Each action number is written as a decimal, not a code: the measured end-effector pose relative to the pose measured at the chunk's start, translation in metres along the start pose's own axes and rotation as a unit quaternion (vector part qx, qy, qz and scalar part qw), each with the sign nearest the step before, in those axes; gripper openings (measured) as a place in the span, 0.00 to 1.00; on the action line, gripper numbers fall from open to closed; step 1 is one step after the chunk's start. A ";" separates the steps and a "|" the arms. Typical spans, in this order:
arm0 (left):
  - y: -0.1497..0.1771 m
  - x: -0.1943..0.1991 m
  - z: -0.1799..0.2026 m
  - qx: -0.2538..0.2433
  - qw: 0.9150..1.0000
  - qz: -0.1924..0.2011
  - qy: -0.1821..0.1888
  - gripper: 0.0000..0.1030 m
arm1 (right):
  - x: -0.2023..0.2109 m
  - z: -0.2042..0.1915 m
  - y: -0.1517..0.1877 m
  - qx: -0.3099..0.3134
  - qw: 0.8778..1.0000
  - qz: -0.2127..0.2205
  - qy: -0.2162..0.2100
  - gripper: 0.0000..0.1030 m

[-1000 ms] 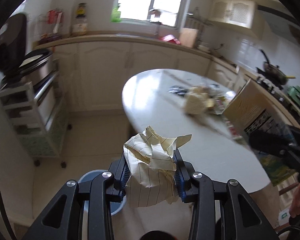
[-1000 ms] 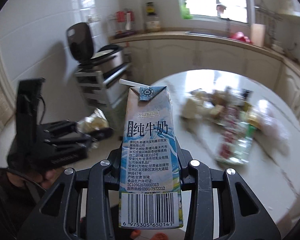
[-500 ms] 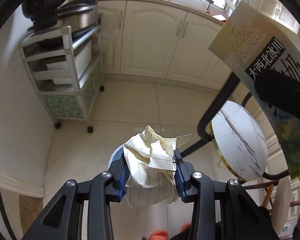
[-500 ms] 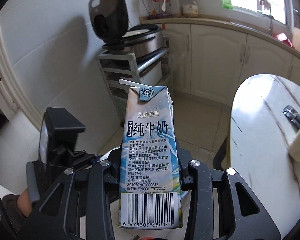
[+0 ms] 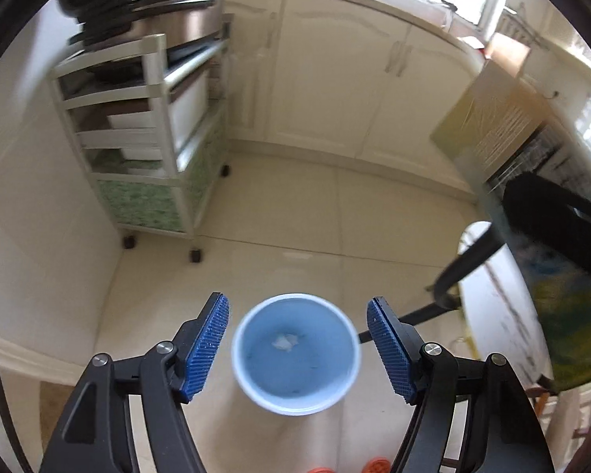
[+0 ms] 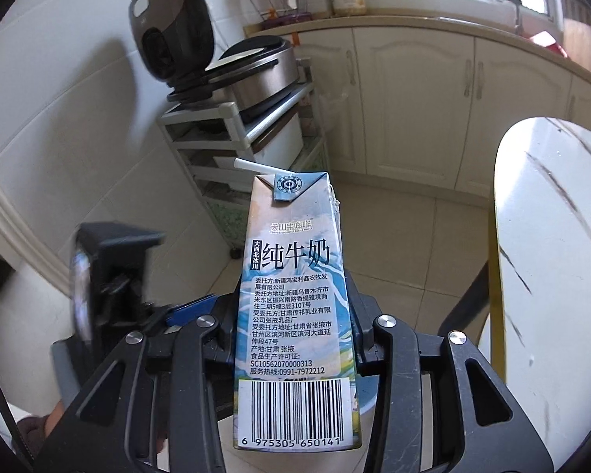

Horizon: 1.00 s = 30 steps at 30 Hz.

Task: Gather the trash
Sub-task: 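Carry the paper over the blue bin and open the left tool while the right tool holds the carton, then grasp the white-red snack bag with the left tool while the right tool grasps the plastic bag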

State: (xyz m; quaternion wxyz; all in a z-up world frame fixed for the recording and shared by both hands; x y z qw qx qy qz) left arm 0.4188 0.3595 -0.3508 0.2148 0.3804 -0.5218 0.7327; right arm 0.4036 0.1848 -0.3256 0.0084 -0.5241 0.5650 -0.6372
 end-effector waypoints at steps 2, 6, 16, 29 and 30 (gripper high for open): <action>0.005 0.008 -0.007 0.010 1.000 0.000 -0.016 0.67 | -0.004 0.002 -0.002 -0.012 1.000 0.002 -0.001 0.57; 0.007 0.025 -0.015 0.030 0.999 0.012 -0.026 0.67 | 0.000 0.002 -0.005 -0.010 1.000 0.017 0.003 0.69; 0.000 0.135 0.039 -0.005 0.994 0.108 -0.028 0.76 | 0.084 0.003 -0.018 0.004 0.997 0.059 0.039 0.93; 0.043 0.254 0.193 -0.078 0.975 0.201 0.046 0.99 | 0.287 0.103 -0.003 -0.018 0.974 0.150 0.168 1.00; 0.047 0.261 0.203 -0.087 0.971 0.217 0.050 0.99 | 0.301 0.115 0.001 -0.022 0.971 0.153 0.182 1.00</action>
Point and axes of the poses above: each gripper's, at about its wrist camera, not at the fingertips, and x roughly against the way its jaws point, z to its right, y to its underside, the point moved 6 cm from there along -x, roughly the way its jaws point, and after that the axes turned 6 degrees about z, right-handed, at the moved point
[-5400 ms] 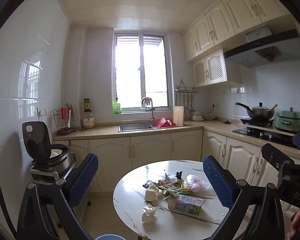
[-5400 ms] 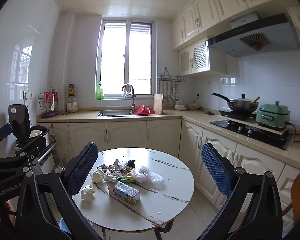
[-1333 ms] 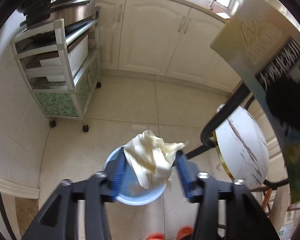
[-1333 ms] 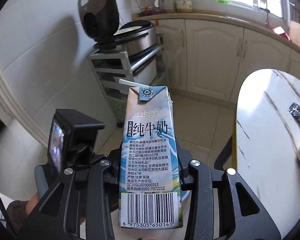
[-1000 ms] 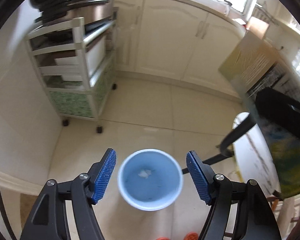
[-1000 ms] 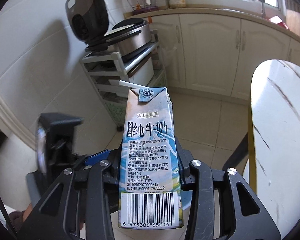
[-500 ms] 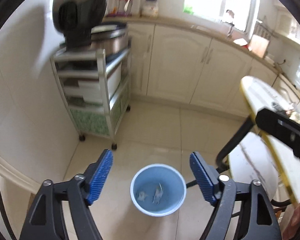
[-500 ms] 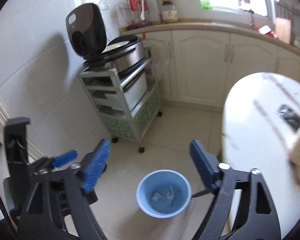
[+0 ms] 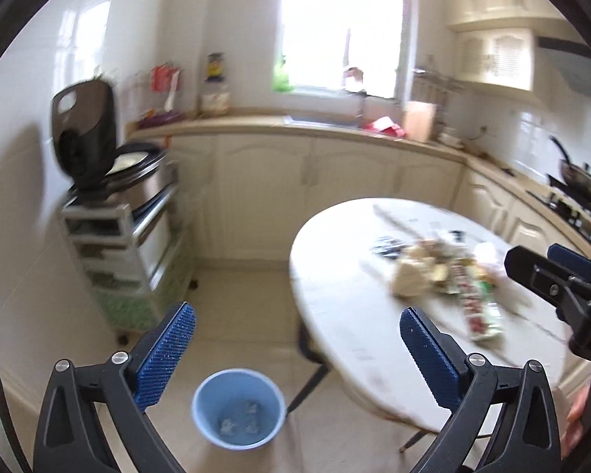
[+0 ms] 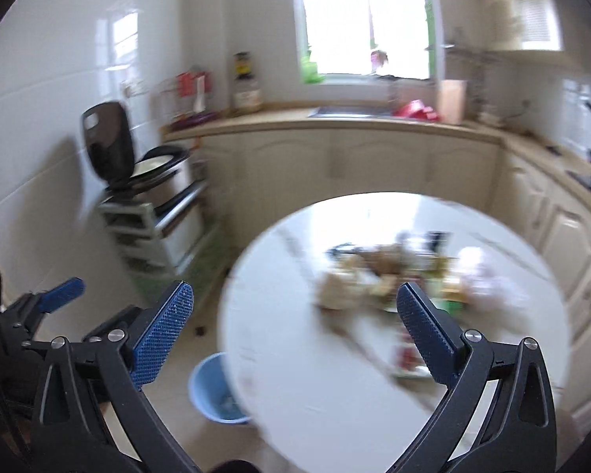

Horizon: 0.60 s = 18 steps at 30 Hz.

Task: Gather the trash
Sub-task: 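Grasp the white-red snack bag with the left tool while the right tool grasps the plastic bag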

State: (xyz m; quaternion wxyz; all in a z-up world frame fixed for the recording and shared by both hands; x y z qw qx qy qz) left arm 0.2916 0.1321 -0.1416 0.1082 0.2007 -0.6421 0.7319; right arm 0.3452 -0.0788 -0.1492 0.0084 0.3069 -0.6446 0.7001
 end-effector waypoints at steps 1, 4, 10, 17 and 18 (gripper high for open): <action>0.001 0.001 0.011 -0.005 1.000 0.001 0.007 0.99 | 0.008 0.013 0.001 -0.004 1.000 0.002 0.012 1.00; 0.001 0.001 0.045 -0.021 0.999 -0.006 0.031 0.99 | 0.029 0.057 0.005 -0.022 0.999 0.006 0.042 1.00; 0.005 -0.032 0.099 -0.061 0.995 -0.039 0.062 0.99 | 0.041 0.144 0.026 -0.054 0.993 -0.017 0.101 1.00; -0.003 -0.116 0.147 -0.083 0.988 -0.096 0.083 0.99 | 0.029 0.201 0.060 -0.076 0.988 -0.050 0.122 1.00; -0.004 -0.130 0.159 -0.086 0.987 -0.104 0.085 0.99 | 0.026 0.206 0.063 -0.079 0.988 -0.054 0.122 1.00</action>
Point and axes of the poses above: each gripper's, at about its wrist camera, not at the fingertips, and x roughly against the way its jaws point, z to its right, y to its underside, the point moved 6 cm from there along -x, roughly the way its jaws point, and after that the axes turned 6 degrees about z, right-handed, at the moved point
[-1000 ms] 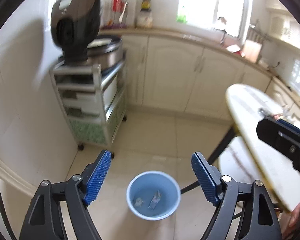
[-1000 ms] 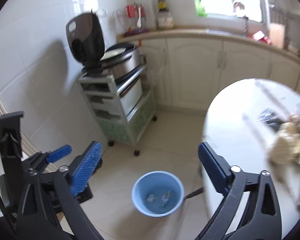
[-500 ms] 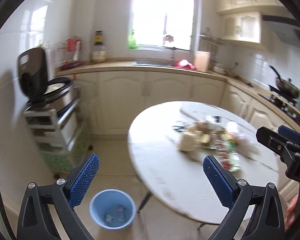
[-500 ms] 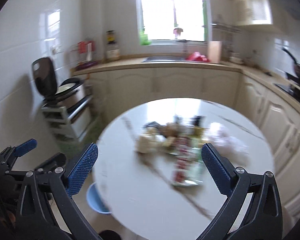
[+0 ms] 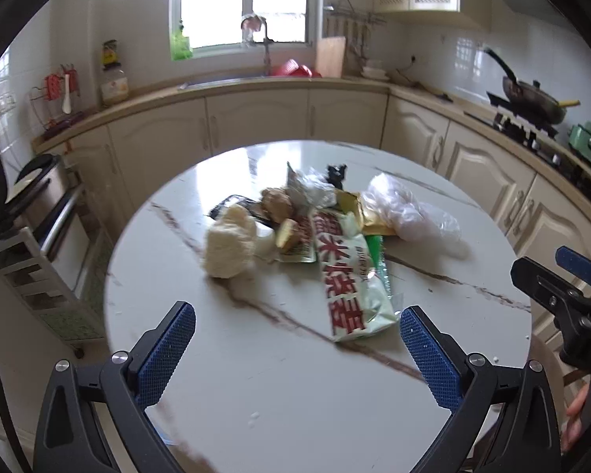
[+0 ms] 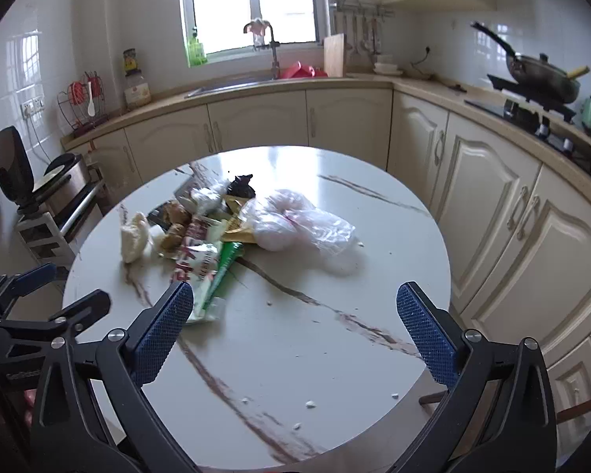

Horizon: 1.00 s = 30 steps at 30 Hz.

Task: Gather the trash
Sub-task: 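Grasp the white-red snack bag with the left tool while the right tool grasps the plastic bag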

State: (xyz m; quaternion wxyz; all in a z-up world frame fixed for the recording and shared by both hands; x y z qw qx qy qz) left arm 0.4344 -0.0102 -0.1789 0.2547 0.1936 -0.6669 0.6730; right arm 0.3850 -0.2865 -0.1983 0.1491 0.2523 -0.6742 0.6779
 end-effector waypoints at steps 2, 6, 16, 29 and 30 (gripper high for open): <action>-0.004 -0.027 0.009 -0.005 1.000 -0.014 0.006 0.99 | -0.012 0.009 0.002 -0.004 1.000 -0.008 0.001 1.00; -0.011 -0.078 0.015 0.002 0.999 -0.048 0.011 0.98 | -0.031 0.024 0.005 -0.005 1.000 -0.020 0.000 1.00; -0.015 -0.153 0.039 -0.015 0.995 -0.092 0.021 0.96 | -0.079 0.041 0.002 0.001 0.999 -0.044 -0.003 1.00; -0.016 -0.152 0.024 -0.020 0.995 -0.071 0.061 0.56 | -0.149 0.003 -0.034 0.037 0.996 -0.073 -0.047 1.00; -0.014 -0.149 0.020 -0.015 0.995 -0.071 0.066 0.56 | -0.155 -0.001 -0.036 0.037 0.995 -0.072 -0.050 1.00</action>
Point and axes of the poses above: each gripper's, at about its wrist camera, not at the fingertips, and x roughly against the way its jaws point, z to its right, y to its underside, the point moved 6 cm from there along -x, roughly the way its jaws point, and after that the axes turned 6 degrees about z, right-handed, at the moved point
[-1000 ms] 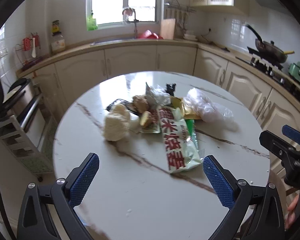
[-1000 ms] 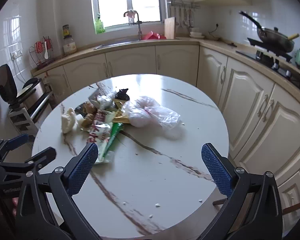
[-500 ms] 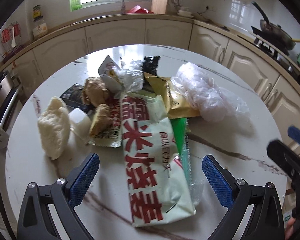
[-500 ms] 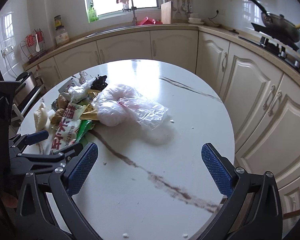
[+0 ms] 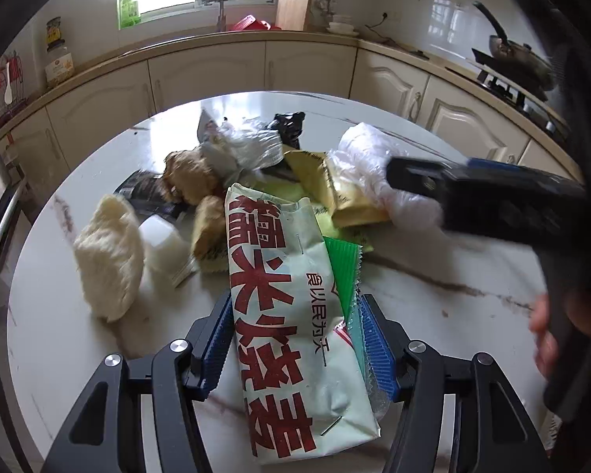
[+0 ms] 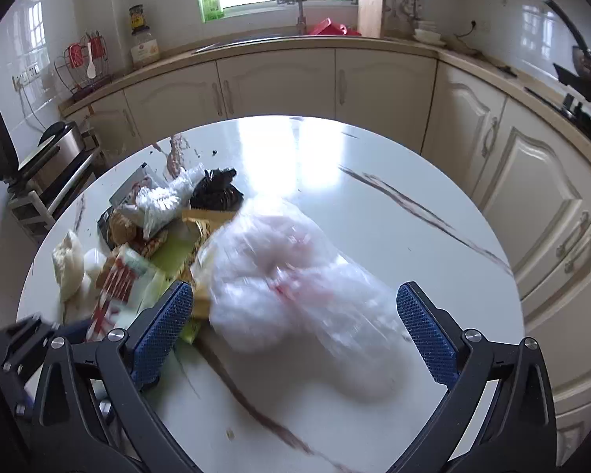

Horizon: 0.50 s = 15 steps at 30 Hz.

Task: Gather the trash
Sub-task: 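Grasp the white-red snack bag with the left tool while the right tool grasps the plastic bag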

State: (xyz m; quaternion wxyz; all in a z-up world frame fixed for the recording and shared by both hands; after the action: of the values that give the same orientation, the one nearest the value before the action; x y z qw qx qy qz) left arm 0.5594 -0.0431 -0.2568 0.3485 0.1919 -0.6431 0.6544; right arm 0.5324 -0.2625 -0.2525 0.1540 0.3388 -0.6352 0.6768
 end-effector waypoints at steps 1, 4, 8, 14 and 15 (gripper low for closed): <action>0.004 0.005 -0.003 0.004 1.000 0.000 0.005 0.56 | -0.009 -0.002 -0.001 -0.002 1.000 -0.007 -0.001 1.00; 0.015 0.020 -0.014 0.010 1.000 -0.001 0.012 0.56 | -0.029 -0.005 0.000 -0.016 0.999 -0.034 -0.011 1.00; 0.022 0.036 -0.027 0.018 1.000 0.003 0.015 0.56 | -0.039 -0.002 0.007 -0.024 0.999 -0.043 -0.015 0.88; 0.018 0.031 -0.034 0.031 0.999 0.019 0.021 0.56 | -0.019 0.013 0.015 -0.052 0.997 -0.037 -0.033 0.54; 0.019 0.031 -0.033 0.032 0.999 0.022 0.023 0.56 | -0.014 0.016 0.016 -0.058 0.997 -0.034 -0.032 0.54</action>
State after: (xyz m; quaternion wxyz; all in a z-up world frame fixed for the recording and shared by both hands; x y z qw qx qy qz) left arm 0.5312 -0.0029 -0.2518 0.3422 0.1743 -0.6175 0.6864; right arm 0.5362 -0.2769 -0.2744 0.1758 0.3717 -0.6658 0.6226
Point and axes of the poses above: each gripper's, at about its wrist camera, not at the fingertips, and x roughly against the way its jaws point, z to its right, y to its underside, the point moved 6 cm from there along -x, roughly the way its jaws point, and after that the axes turned 6 degrees about z, right-handed, at the moved point
